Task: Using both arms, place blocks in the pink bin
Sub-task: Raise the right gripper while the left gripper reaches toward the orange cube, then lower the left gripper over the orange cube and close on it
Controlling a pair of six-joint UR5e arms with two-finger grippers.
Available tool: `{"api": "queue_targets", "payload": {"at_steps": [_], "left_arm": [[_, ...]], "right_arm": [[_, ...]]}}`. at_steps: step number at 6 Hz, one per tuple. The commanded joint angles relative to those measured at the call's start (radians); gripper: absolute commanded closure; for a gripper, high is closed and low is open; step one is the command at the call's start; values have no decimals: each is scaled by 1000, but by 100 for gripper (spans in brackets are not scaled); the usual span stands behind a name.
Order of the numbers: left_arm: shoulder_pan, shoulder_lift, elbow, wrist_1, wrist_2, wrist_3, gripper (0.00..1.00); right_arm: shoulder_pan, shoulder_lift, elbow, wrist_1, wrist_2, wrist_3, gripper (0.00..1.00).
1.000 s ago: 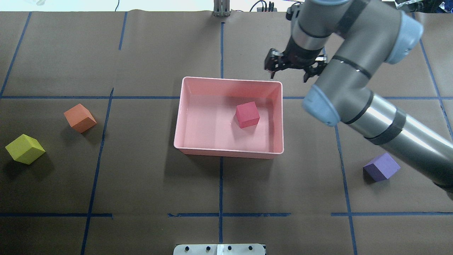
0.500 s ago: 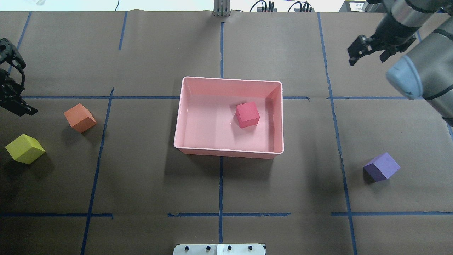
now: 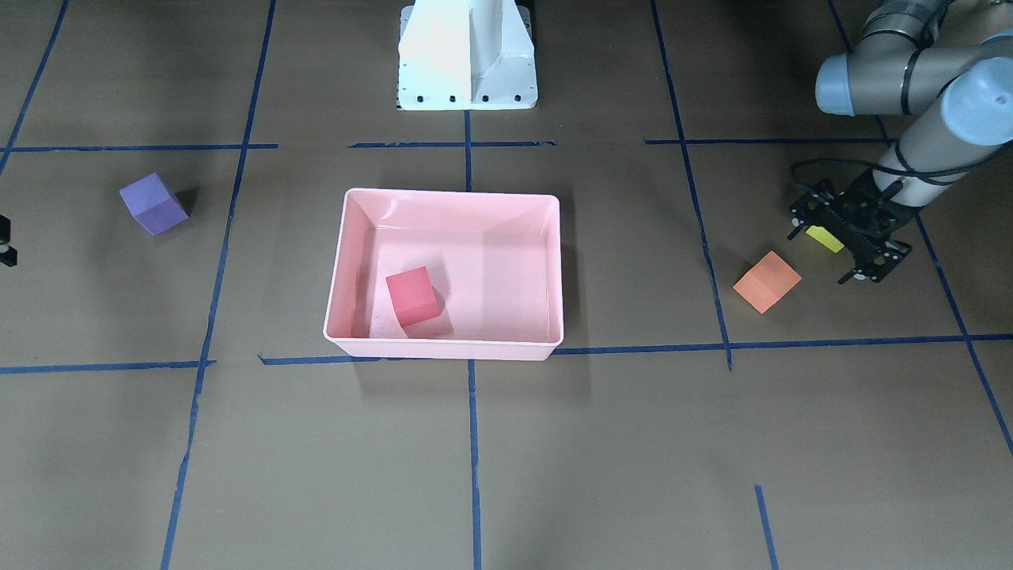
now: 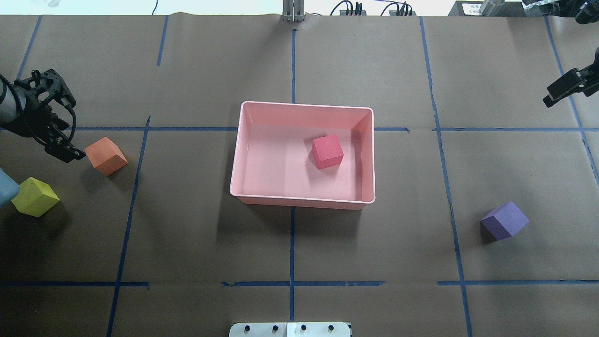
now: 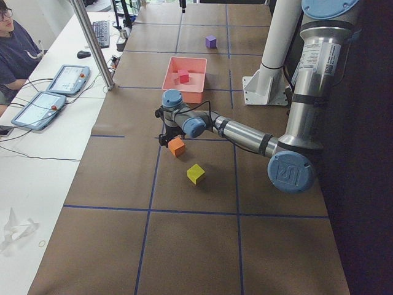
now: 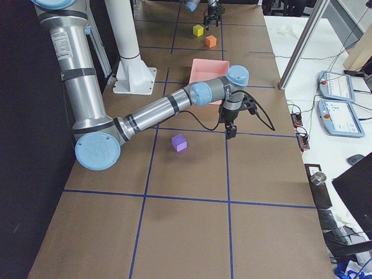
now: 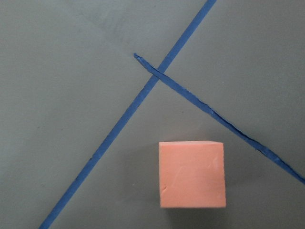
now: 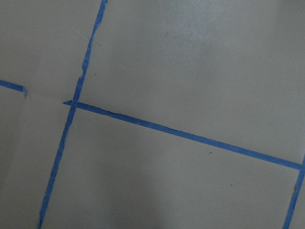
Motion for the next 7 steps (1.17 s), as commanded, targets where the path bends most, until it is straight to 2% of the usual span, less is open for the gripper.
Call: {"api": "queue_targets", "payload": {"at_steps": [1,4,7], "left_arm": [[55,-1,29,-38,13,-82,0],[93,-43,87,-36,15,-120,0],[90,-54,72,-31,15,-127,0]], "right_arm": [[8,-29,21,0,0,-7,0],[8,-45,23,0,0,-10,0],[6,-44,23,0,0,-7,0]]}}
